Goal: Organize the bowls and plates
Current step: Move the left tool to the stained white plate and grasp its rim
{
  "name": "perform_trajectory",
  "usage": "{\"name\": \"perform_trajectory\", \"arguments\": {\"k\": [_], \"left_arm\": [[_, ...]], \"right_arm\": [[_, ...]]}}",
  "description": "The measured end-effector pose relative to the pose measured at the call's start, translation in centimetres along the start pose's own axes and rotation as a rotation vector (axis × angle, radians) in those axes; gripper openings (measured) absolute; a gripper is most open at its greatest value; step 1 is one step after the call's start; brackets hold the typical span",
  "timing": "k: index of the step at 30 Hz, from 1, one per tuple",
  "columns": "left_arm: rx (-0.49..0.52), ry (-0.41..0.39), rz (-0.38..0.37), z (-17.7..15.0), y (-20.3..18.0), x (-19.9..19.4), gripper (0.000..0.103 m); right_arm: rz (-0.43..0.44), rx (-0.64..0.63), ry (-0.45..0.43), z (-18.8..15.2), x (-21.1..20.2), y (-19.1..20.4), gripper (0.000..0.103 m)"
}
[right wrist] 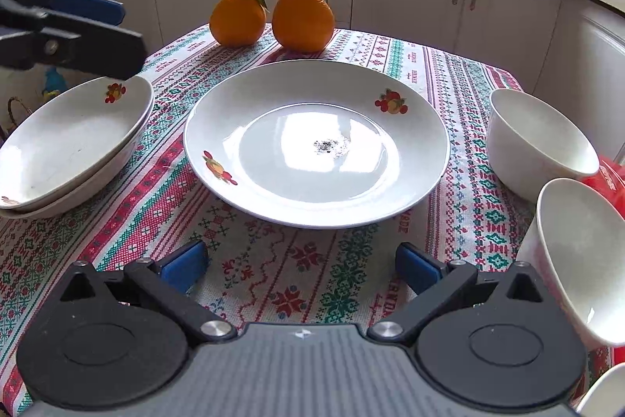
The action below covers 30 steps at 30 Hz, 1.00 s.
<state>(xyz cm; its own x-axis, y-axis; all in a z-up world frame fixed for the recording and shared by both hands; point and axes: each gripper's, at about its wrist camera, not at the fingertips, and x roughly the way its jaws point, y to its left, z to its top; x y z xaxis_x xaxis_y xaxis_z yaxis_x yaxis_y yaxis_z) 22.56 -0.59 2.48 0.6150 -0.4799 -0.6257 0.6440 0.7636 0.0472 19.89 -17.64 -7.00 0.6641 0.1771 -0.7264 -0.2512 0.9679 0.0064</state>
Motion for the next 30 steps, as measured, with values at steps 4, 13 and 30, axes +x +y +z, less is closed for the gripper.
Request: {"name": "perform_trajectory", "arguments": {"k": [4,13,30], "left_arm": [[0.036,0.024,-0.007,1.7,0.4,2.9,0.102],[0.010,0.155,-0.070,3.8,0.9,10.8,0.102],[0.042,0.392,-0.187,5.6,1.6,17.4,0.083]], "right_arm": [[-0.008,0.006,-0.010,0.3,0.4,-0.2,0.103],[-0.021,0.018,-0.019,0.6,0.9,-0.5,0.103],[-0.023,-0.026,-0.051,0.6,1.0,-0.3,0.103]]}}
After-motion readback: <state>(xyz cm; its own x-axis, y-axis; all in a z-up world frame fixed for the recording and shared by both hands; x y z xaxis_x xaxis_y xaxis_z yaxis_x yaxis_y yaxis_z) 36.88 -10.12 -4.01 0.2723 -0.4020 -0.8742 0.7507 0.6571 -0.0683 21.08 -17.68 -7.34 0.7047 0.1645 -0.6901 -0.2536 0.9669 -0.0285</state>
